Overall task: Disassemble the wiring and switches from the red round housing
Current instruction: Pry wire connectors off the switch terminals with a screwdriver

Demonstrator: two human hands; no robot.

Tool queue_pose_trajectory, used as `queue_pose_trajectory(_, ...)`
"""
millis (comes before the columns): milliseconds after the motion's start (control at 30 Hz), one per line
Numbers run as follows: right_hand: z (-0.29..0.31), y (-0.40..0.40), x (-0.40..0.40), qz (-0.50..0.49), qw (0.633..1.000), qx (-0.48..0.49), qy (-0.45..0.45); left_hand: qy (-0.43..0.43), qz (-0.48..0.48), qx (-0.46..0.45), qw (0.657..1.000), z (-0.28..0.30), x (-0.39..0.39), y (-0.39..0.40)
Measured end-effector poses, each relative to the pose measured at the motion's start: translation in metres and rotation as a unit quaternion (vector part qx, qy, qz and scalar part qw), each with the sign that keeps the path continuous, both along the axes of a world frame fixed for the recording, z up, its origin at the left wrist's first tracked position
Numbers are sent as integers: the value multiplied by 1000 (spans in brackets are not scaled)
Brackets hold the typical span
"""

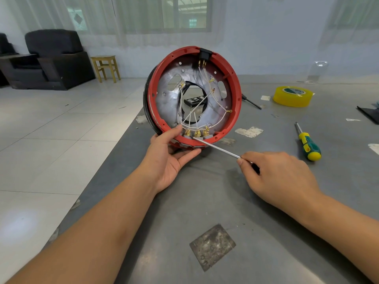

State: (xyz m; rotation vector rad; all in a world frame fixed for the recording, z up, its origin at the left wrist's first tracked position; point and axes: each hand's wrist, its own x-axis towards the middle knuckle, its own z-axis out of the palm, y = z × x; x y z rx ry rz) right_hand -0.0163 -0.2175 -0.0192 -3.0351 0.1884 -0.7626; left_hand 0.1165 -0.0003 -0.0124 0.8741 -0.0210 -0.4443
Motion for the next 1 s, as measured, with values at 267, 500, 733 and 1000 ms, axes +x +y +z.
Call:
queue_pose_trajectory(267, 0, -1, 0, -2, 999, -25, -28, -69, -34, 173, 982, 10, 12, 23)
queue_pose_trajectory(500, 2, -3, 1, 4, 999, -44, -17, -64, -80, 248, 963, 15, 14, 33)
queue_pose_trajectory(733, 4, -3, 3, -5, 996, -84, -20, -20, -109, 203, 973, 12, 12, 34)
queue_pose_trajectory(1000, 10, -9, 3, 28, 996, -82, -14, -17, -128, 179, 975, 13, 10, 38)
